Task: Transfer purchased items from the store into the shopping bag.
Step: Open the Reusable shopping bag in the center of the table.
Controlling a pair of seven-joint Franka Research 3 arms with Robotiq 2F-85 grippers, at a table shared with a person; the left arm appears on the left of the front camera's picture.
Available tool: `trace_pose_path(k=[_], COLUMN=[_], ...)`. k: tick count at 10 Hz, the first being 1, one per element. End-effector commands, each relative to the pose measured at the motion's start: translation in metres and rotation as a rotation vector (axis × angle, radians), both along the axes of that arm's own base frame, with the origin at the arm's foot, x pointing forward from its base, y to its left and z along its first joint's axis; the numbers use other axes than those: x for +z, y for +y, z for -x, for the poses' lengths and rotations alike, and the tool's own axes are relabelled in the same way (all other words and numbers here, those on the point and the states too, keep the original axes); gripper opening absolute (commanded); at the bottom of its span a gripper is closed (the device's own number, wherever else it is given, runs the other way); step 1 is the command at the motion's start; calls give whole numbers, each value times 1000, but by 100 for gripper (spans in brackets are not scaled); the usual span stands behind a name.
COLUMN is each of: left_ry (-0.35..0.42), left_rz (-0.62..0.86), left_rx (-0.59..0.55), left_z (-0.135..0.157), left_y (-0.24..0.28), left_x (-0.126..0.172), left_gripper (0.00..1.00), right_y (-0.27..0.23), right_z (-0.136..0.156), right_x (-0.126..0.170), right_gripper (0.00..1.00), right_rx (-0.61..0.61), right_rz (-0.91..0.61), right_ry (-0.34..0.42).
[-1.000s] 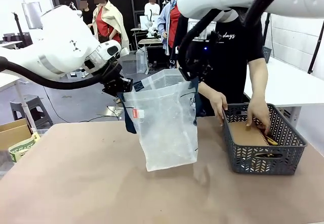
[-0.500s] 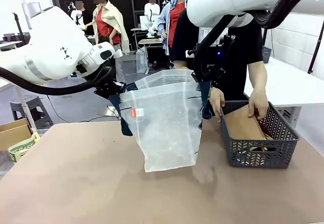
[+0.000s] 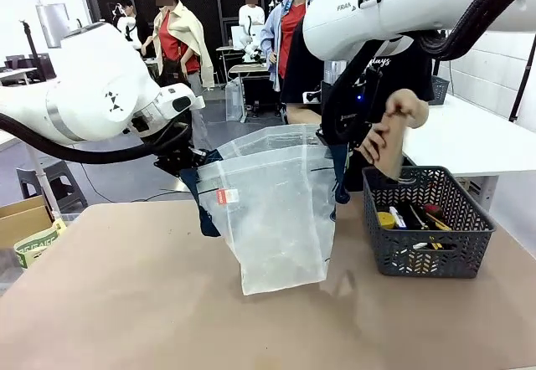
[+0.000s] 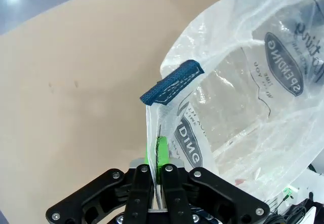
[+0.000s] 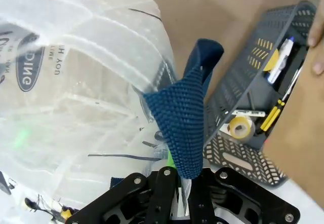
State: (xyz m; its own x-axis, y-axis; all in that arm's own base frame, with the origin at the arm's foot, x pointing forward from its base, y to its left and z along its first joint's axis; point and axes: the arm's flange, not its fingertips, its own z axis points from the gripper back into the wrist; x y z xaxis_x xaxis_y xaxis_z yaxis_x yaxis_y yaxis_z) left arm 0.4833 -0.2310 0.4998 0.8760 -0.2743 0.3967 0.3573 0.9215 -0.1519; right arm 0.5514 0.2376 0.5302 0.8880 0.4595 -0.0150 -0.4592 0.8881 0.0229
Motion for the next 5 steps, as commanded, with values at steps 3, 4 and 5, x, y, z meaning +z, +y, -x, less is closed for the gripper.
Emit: trace_pose_path(k=[3, 4, 5], left_ry=[95, 88, 72], left_rz=[-103, -95, -64], left_rx=[43, 40, 26], left_z=[-11, -13, -15], left_y=[3, 3, 2], left_x=[9, 11, 12], left_gripper=[0, 0, 0], right_y=[-13, -12, -10], right_z=[3, 4, 4], right_x=[-8, -9, -10], right_gripper=[0, 0, 0], right_rx=[22, 18, 4], right_rz=[97, 90, 73], right_ry=[1, -7, -26])
